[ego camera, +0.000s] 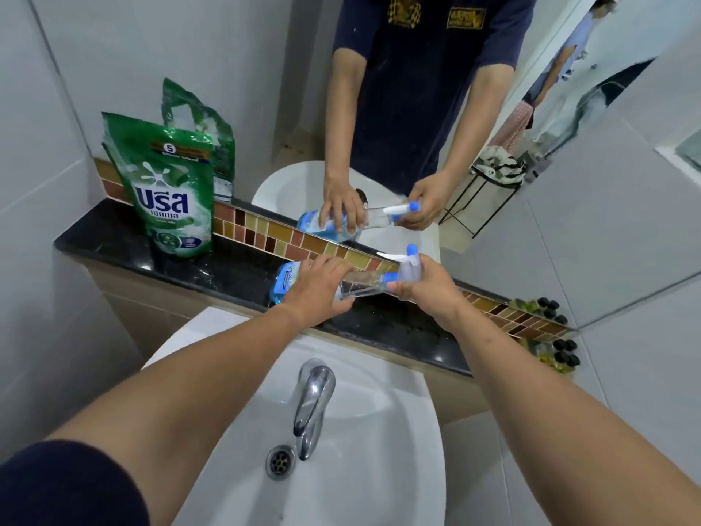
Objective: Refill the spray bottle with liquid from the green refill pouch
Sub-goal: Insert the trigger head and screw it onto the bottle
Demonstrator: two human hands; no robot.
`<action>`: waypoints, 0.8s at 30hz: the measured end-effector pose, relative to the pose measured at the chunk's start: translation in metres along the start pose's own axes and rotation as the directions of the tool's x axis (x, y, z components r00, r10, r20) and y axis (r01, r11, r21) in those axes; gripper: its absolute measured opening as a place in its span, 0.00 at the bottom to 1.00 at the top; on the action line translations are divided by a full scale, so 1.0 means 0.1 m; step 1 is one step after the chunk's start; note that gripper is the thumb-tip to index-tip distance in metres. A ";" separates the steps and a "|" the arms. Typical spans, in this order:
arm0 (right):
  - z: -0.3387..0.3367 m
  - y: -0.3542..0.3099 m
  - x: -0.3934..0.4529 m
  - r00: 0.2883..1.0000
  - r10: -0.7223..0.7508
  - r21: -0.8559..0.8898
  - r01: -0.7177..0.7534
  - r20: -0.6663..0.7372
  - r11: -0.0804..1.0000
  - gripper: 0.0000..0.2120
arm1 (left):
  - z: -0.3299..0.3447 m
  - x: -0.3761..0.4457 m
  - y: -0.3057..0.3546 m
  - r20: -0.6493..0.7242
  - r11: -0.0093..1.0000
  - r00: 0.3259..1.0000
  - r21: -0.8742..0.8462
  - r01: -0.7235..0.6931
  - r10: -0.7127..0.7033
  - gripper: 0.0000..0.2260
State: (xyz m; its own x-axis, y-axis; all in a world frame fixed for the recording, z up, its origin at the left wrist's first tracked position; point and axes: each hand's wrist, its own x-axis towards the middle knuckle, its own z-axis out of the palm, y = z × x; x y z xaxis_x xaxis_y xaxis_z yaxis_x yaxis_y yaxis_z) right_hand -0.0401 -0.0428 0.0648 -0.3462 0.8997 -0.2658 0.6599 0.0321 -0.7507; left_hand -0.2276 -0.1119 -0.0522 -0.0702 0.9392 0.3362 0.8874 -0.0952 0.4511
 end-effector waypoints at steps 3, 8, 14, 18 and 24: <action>0.02 -0.04 0.04 1.000 -0.017 0.004 0.017 -0.004 1.000 0.19 | 0.10 0.01 -0.04 -0.033 0.996 0.998 -0.071 0.053 -0.056 0.18; -0.12 -0.23 0.12 0.994 -0.111 -0.094 0.108 -0.020 0.990 0.22 | 0.22 0.12 0.10 -0.103 0.983 0.985 -0.132 0.125 -0.139 0.23; -0.39 -0.58 0.18 0.968 -0.237 -0.316 0.249 0.077 0.916 0.22 | 0.34 0.19 0.53 -0.277 0.944 0.932 -0.292 0.150 -0.234 0.25; -0.48 -0.54 0.22 0.970 -0.227 -0.350 0.243 0.087 0.904 0.23 | 0.34 0.17 0.51 -0.173 0.966 0.973 -0.234 0.109 -0.152 0.27; -0.48 -0.09 0.22 0.988 -0.142 -0.218 0.151 0.059 0.964 0.28 | 0.28 0.11 0.23 -0.061 0.993 0.998 -0.110 -0.035 0.029 0.30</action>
State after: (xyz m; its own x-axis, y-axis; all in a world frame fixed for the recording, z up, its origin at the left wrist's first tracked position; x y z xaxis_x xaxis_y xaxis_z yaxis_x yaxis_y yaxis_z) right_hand -0.0217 -0.0028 0.0951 -0.4750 0.8588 -0.1922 0.7293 0.2619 -0.6321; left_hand -0.1951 -0.0944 -0.0613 -0.0723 0.9141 0.3990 0.8337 -0.1642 0.5273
